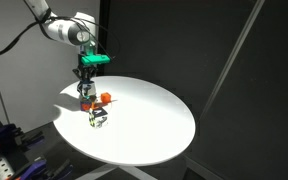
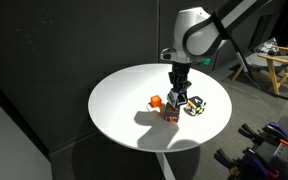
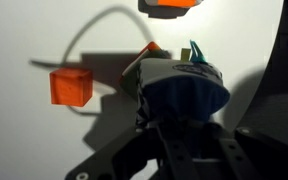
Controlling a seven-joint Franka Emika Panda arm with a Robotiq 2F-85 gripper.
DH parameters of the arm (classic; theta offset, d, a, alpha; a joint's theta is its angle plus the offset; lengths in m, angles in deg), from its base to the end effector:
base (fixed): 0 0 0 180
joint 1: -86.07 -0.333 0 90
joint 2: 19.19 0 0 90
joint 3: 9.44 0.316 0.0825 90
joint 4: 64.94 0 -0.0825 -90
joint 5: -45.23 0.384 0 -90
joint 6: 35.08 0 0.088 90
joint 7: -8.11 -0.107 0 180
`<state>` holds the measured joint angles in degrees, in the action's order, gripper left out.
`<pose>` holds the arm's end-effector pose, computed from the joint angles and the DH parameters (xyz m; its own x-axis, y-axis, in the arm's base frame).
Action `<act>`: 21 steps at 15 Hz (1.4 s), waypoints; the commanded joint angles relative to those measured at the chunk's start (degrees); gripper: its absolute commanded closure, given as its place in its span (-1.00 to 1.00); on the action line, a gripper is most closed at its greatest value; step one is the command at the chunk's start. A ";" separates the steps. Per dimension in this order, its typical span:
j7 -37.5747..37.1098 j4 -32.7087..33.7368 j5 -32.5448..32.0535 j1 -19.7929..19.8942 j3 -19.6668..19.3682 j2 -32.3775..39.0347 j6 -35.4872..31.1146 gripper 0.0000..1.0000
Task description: Pick up the block with the number four on it and put it on the block to the bottom far left
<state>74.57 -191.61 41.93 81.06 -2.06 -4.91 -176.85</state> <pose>0.5406 0.1188 0.2681 0.1532 0.9882 0.0024 0.9880 -0.1532 0.0174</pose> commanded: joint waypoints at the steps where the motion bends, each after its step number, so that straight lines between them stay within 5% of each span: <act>1: -1.82 1.42 -1.79 0.36 0.24 1.27 -0.34 0.89; 21: -4.90 5.27 -4.09 0.32 -0.03 6.68 -1.17 0.82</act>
<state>72.24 -187.88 40.01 81.11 -2.12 0.84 -177.71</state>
